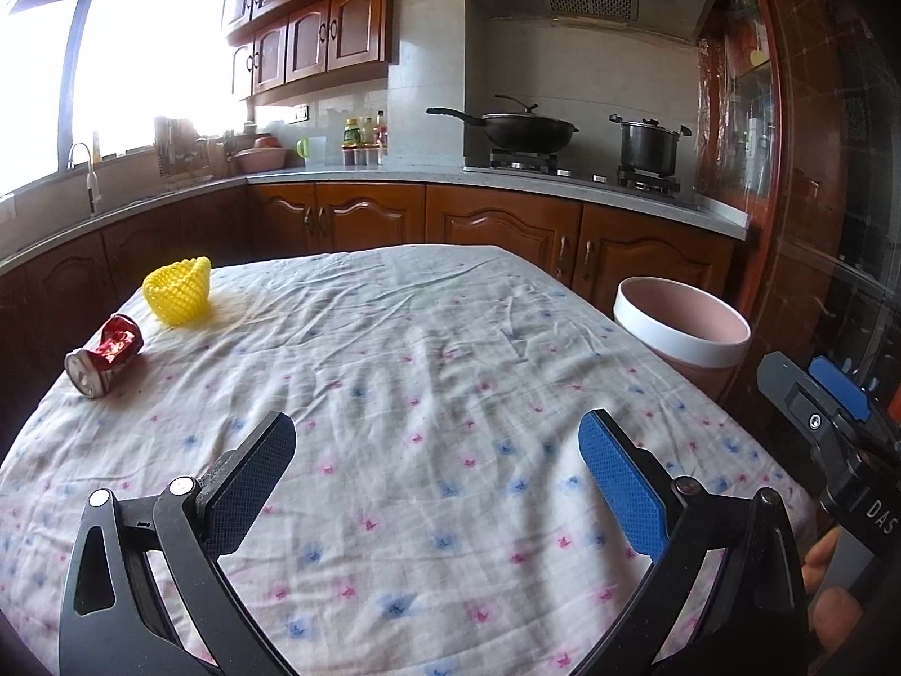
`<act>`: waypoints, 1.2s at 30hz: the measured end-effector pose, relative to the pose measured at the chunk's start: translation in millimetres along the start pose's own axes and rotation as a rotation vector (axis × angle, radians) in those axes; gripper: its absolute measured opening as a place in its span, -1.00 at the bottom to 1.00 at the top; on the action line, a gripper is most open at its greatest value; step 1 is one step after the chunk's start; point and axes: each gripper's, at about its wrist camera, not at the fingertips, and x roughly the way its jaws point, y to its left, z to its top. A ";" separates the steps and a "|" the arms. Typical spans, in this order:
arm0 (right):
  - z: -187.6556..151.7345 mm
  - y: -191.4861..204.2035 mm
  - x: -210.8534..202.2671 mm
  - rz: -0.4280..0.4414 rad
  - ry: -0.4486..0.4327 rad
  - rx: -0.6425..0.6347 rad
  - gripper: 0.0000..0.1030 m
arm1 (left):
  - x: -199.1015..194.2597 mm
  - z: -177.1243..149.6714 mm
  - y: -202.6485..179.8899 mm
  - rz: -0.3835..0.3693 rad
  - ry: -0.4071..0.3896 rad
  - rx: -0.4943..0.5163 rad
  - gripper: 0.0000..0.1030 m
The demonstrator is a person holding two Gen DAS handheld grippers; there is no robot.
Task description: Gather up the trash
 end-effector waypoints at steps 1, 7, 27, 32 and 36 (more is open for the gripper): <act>-0.1 0.4 0.0 0.003 0.001 0.001 1.00 | -0.4 0.2 0.1 0.003 -0.001 0.000 1.00; -2.7 0.9 2.7 0.016 0.011 0.006 1.00 | 0.8 0.7 4.4 0.016 0.001 -0.015 1.00; -6.8 1.1 8.2 0.034 0.037 0.020 1.00 | -2.9 -0.4 5.7 0.043 -0.010 -0.006 1.00; -6.8 1.2 8.4 0.033 0.037 0.017 1.00 | -3.3 -0.4 5.8 0.045 -0.008 -0.006 1.00; -7.1 1.2 8.6 0.034 0.041 0.020 1.00 | -2.8 -0.7 6.2 0.048 -0.007 -0.007 1.00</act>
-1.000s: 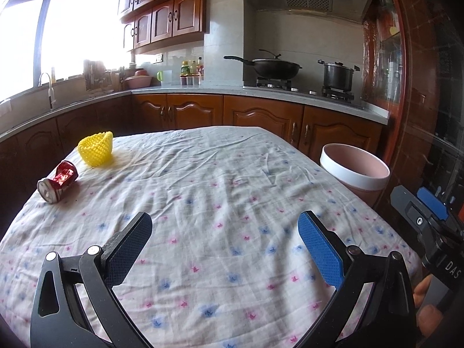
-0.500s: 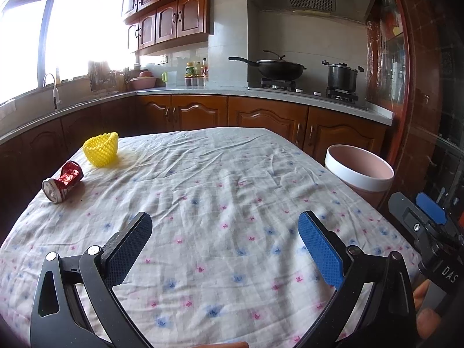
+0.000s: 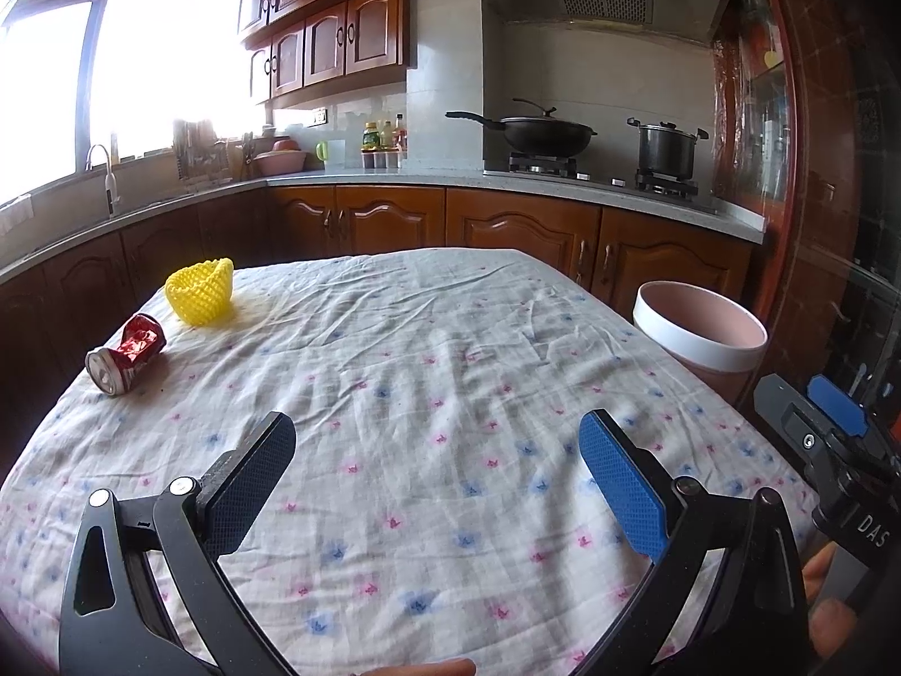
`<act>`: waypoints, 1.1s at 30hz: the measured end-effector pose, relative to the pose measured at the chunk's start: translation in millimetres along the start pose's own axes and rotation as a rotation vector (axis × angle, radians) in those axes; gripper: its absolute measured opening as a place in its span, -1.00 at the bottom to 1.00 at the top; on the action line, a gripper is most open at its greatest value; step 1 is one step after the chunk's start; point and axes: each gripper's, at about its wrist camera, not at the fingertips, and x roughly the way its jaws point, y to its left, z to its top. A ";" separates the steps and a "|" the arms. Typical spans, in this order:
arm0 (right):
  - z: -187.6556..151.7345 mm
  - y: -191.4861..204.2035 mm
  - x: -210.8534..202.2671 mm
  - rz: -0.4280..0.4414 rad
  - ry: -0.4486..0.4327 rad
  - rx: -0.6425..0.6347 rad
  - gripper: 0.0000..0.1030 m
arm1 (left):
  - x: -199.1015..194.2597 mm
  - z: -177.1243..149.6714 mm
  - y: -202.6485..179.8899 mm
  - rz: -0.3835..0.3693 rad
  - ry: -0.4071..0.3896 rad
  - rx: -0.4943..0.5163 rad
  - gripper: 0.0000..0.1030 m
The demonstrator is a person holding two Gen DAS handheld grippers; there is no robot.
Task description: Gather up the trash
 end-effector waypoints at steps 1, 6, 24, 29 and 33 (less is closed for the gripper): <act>-0.1 0.3 0.3 -0.001 0.001 0.000 1.00 | -0.1 -0.1 0.1 0.002 0.001 -0.001 1.00; -0.3 0.4 1.1 0.003 0.002 0.002 1.00 | 0.3 0.0 1.1 0.007 0.006 -0.006 1.00; 0.3 1.5 1.2 0.008 0.001 0.002 1.00 | -0.1 0.4 1.8 0.028 -0.002 0.000 1.00; 0.6 1.7 1.3 0.009 -0.001 0.002 1.00 | -0.8 -0.6 -0.4 0.025 -0.002 0.008 1.00; 0.6 1.9 1.4 0.009 0.001 0.003 1.00 | -1.5 -0.5 -0.4 0.023 -0.002 0.006 1.00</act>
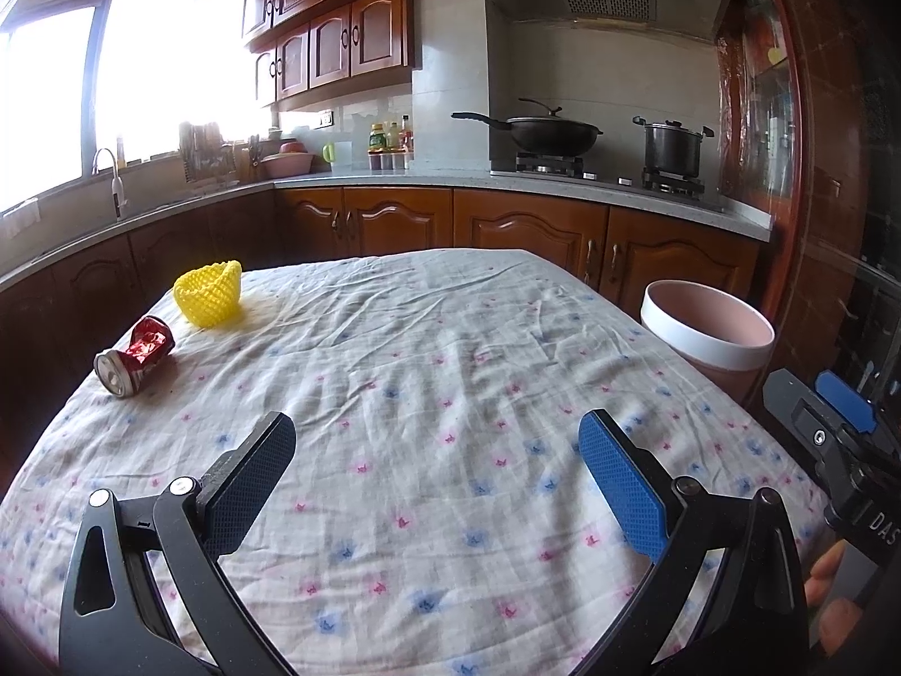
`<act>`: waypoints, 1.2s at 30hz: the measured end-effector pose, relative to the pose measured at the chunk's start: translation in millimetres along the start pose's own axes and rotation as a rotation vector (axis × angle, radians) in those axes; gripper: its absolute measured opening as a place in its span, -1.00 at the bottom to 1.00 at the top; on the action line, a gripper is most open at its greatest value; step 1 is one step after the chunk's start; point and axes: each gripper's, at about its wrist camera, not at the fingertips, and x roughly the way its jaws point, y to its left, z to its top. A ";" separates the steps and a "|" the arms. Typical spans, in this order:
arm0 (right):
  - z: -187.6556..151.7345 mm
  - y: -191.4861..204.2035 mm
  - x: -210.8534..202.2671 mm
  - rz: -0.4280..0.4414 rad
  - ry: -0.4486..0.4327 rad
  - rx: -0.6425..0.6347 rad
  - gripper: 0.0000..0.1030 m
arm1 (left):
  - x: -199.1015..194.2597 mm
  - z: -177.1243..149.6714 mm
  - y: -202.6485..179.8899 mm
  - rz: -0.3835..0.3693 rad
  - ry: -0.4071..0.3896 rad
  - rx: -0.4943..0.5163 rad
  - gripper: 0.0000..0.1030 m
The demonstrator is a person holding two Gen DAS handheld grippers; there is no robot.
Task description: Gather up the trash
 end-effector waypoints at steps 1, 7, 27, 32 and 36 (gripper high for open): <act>-0.1 0.0 -0.1 -0.001 0.000 -0.001 1.00 | 0.0 0.1 0.1 -0.002 0.001 0.000 1.00; 0.5 -0.3 0.3 0.000 -0.001 0.001 1.00 | -0.6 0.0 -1.5 -0.004 0.003 0.001 1.00; 2.2 1.3 0.7 0.007 -0.001 -0.002 1.00 | -0.2 3.4 -2.8 -0.012 0.004 0.003 1.00; 3.7 0.6 1.7 0.007 0.001 -0.002 1.00 | 2.3 3.9 -2.3 -0.013 0.006 0.001 1.00; 4.8 0.2 2.5 0.009 0.005 0.000 1.00 | 2.9 3.8 -2.6 -0.015 0.007 0.000 1.00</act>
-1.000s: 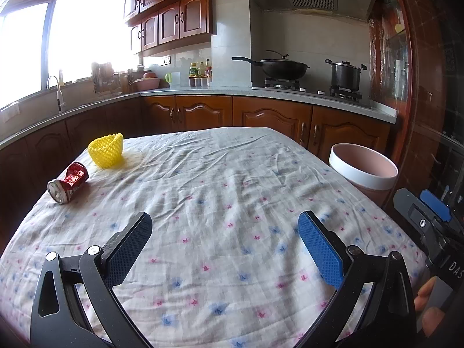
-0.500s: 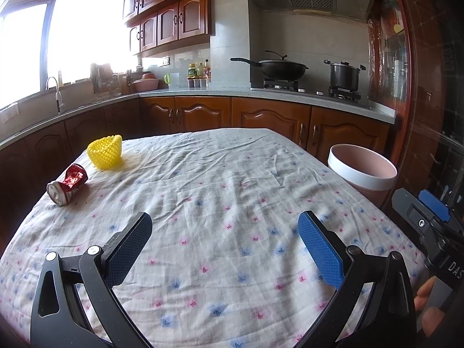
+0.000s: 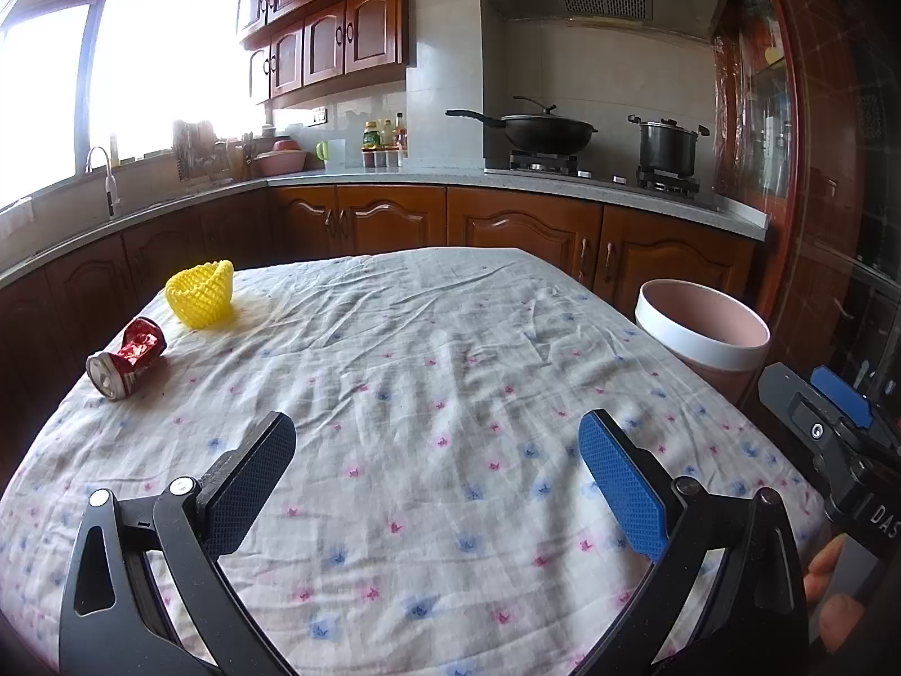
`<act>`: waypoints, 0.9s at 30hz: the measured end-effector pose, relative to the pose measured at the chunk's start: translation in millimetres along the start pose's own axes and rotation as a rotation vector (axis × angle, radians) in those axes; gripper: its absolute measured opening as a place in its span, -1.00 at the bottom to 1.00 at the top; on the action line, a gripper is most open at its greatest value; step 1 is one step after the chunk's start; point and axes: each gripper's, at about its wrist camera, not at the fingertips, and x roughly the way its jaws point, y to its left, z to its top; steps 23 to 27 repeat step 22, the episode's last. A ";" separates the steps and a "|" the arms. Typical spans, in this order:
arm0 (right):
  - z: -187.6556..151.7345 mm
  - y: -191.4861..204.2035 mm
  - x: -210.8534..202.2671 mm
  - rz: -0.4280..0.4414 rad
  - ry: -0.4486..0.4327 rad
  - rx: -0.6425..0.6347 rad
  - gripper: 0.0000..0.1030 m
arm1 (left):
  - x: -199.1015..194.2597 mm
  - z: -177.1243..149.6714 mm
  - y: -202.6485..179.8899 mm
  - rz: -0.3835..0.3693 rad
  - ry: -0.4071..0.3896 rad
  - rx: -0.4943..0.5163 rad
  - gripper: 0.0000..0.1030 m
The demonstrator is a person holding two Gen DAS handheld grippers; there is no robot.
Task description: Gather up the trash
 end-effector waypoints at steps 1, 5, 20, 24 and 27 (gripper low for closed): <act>0.4 -0.8 0.4 0.000 0.001 0.000 1.00 | -0.1 0.0 0.0 0.001 0.000 0.001 1.00; 0.8 -1.4 0.7 0.001 0.002 0.001 1.00 | 0.0 0.0 -0.1 0.000 0.000 -0.001 1.00; 1.6 -2.8 4.0 0.001 0.011 -0.002 1.00 | 9.6 1.3 4.2 -0.011 0.018 -0.007 1.00; 2.4 -3.5 5.9 0.003 0.016 -0.001 1.00 | 11.3 2.0 5.7 -0.015 0.021 -0.010 1.00; 2.4 -3.5 5.9 0.003 0.016 -0.001 1.00 | 11.3 2.0 5.7 -0.015 0.021 -0.010 1.00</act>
